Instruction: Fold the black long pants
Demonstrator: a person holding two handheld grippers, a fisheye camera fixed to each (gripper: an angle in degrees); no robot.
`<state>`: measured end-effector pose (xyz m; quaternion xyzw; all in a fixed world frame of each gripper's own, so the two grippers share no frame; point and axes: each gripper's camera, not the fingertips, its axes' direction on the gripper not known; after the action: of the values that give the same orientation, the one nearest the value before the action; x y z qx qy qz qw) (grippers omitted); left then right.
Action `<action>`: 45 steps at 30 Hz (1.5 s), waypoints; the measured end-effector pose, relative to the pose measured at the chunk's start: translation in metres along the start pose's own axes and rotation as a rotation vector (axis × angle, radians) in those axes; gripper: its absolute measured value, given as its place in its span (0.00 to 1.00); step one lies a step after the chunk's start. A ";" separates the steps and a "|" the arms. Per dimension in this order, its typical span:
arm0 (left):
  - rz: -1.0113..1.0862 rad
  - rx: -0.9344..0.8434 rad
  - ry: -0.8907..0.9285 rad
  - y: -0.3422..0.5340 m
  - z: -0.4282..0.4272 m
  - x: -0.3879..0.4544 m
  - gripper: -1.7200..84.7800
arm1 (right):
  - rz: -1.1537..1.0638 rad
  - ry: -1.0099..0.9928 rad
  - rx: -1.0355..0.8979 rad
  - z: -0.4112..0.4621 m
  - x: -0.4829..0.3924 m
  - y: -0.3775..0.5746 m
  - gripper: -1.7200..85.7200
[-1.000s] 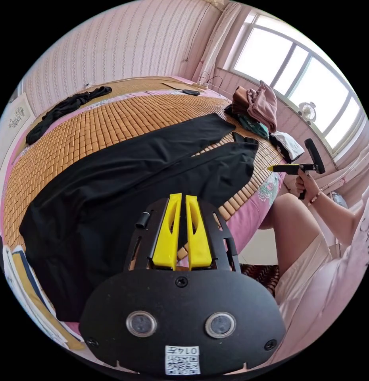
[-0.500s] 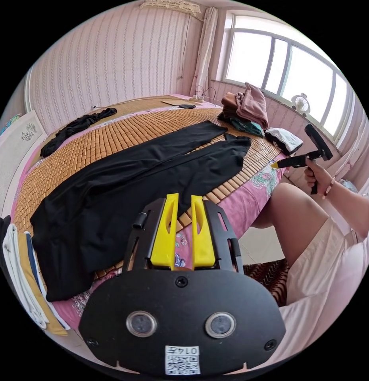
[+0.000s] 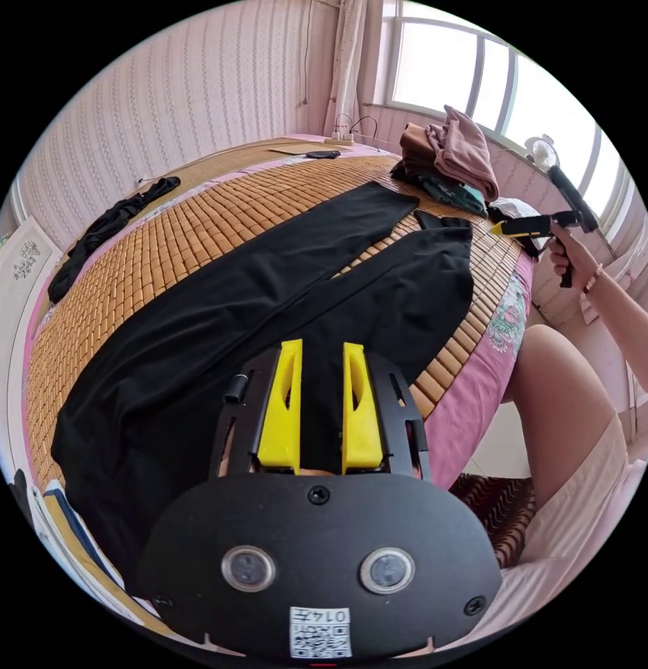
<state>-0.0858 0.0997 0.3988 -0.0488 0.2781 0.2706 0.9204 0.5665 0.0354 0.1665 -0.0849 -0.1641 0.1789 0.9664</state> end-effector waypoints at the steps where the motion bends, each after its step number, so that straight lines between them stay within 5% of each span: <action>1: -0.010 -0.035 -0.008 -0.002 0.008 0.000 0.13 | 0.014 0.008 0.010 0.004 0.004 -0.015 0.13; 12: -0.055 -0.011 0.012 0.014 0.010 0.008 0.02 | 0.253 -0.062 -0.072 0.037 0.051 -0.027 0.05; 19: -0.083 0.143 0.045 0.029 -0.045 0.002 0.01 | 0.107 -0.173 0.200 -0.093 0.036 0.027 0.03; 25: -0.087 0.241 0.067 0.038 -0.078 -0.007 0.01 | 0.036 -0.150 0.228 -0.159 0.021 0.037 0.03; 45: -0.077 0.173 0.053 0.038 -0.077 -0.008 0.10 | 0.278 -0.010 0.055 -0.079 0.059 0.042 0.10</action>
<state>-0.1492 0.1100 0.3405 0.0128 0.3225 0.2086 0.9232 0.6324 0.0882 0.1004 -0.0795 -0.1505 0.3157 0.9335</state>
